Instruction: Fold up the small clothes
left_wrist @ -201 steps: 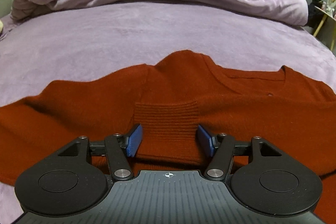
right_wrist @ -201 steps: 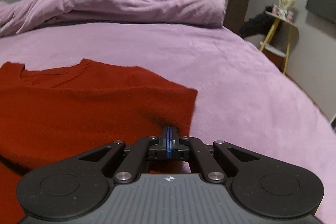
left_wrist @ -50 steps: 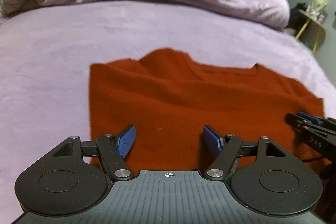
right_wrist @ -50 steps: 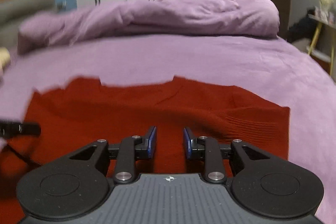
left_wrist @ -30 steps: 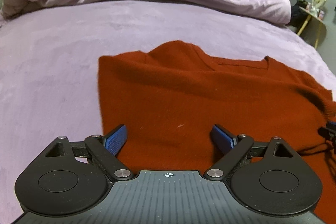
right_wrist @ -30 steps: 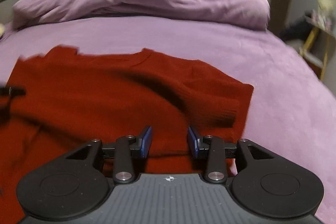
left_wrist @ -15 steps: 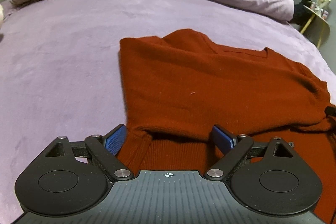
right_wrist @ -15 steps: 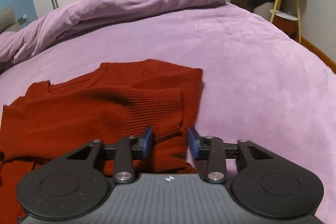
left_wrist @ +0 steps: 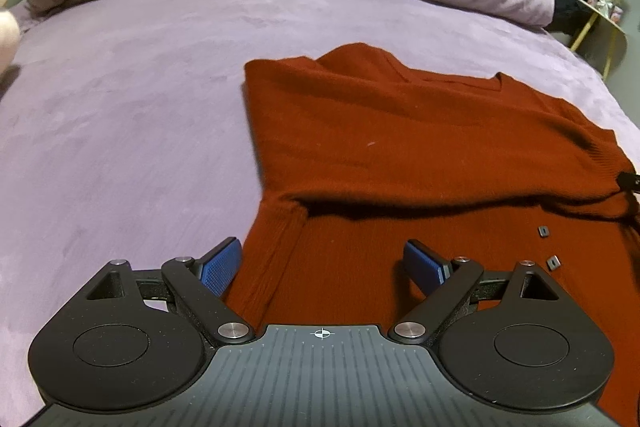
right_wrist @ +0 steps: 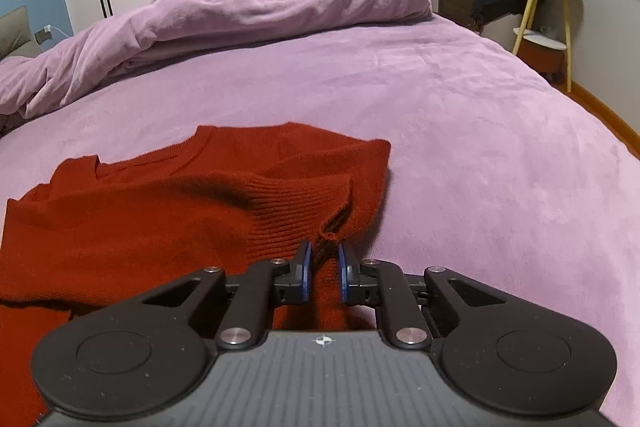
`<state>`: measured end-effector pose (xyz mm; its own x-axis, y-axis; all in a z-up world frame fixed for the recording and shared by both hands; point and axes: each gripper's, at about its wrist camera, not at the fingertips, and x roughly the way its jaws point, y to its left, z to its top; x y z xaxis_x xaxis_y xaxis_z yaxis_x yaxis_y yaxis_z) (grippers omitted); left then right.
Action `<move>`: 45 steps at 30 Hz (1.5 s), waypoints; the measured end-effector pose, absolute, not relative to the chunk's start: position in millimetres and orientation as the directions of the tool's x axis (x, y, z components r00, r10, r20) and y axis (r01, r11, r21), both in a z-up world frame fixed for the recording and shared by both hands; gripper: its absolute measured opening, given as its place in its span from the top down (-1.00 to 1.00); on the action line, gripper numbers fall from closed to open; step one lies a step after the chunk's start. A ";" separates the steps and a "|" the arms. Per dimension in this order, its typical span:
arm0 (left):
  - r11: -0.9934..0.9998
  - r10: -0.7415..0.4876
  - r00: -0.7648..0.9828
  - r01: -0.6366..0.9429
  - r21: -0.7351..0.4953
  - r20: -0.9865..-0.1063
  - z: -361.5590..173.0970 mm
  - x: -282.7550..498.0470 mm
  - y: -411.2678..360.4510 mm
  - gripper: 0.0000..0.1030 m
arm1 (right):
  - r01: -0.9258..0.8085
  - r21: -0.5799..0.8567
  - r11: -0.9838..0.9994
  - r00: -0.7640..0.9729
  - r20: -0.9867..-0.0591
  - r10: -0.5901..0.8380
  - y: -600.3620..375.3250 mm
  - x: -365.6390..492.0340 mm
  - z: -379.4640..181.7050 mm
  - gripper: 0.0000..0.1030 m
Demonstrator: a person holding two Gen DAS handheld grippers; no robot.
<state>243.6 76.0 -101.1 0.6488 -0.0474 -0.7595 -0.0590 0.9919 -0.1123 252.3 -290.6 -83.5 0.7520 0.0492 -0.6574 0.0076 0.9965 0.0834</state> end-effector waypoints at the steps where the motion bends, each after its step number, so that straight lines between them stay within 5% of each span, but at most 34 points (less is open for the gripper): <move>1: 0.992 -0.049 0.647 -0.059 -0.115 -0.761 -100.4 240.8 77.2 -0.79 | 0.008 0.078 0.997 0.753 -0.656 0.045 -289.8 251.5 -82.2 0.76; 9: 0.989 -0.069 0.615 -0.062 -0.135 -0.785 -99.1 207.9 90.4 -0.78 | 0.073 0.018 0.997 0.739 -0.672 -0.042 -293.5 251.7 -78.3 0.51; 18: 0.971 -0.085 0.594 -0.129 -0.199 -0.800 -101.8 161.3 110.2 -0.78 | 0.050 0.362 0.931 0.722 -0.657 0.217 -311.1 251.9 -69.8 0.42; 20: 0.965 -0.093 0.587 -0.146 -0.218 -0.805 -101.6 153.8 115.3 -0.78 | 0.072 0.359 0.931 0.673 -0.707 0.220 -308.5 263.2 -85.5 0.55; 21: 0.964 -0.094 0.584 -0.150 -0.221 -0.806 -100.6 150.4 117.2 -0.78 | 0.080 0.326 0.942 0.664 -0.722 0.194 -306.4 264.5 -90.0 0.80; 25: 0.968 -0.096 0.565 -0.140 -0.209 -0.820 -97.4 136.7 123.7 -0.77 | 0.024 0.238 0.971 0.686 -0.710 0.157 -297.5 240.4 -71.6 0.78; 29: 0.973 -0.107 0.547 -0.116 -0.201 -0.830 -96.6 115.5 127.7 -0.76 | -0.060 0.248 0.967 0.682 -0.697 0.221 -314.5 179.3 -53.4 0.15; 32: 0.973 -0.131 0.535 -0.091 -0.211 -0.835 -97.8 100.9 127.4 -0.73 | -0.090 0.216 0.972 0.671 -0.708 0.220 -335.9 117.1 -47.4 0.02; 38: 0.928 -0.277 0.446 -0.103 -0.357 -0.851 -106.3 82.4 129.0 -0.40 | -0.004 0.292 0.956 0.565 -0.788 0.243 -371.9 24.0 -66.7 0.01; 41: 0.902 -0.307 0.439 -0.150 -0.406 -0.844 -108.7 76.2 135.5 -0.03 | -0.006 0.346 0.938 0.563 -0.774 0.289 -375.6 6.5 -74.3 0.00; 45: 0.848 -0.384 0.406 -0.202 -0.491 -0.830 -118.6 73.4 144.4 0.39 | -0.039 0.485 0.873 0.524 -0.734 0.432 -377.6 9.0 -78.3 0.28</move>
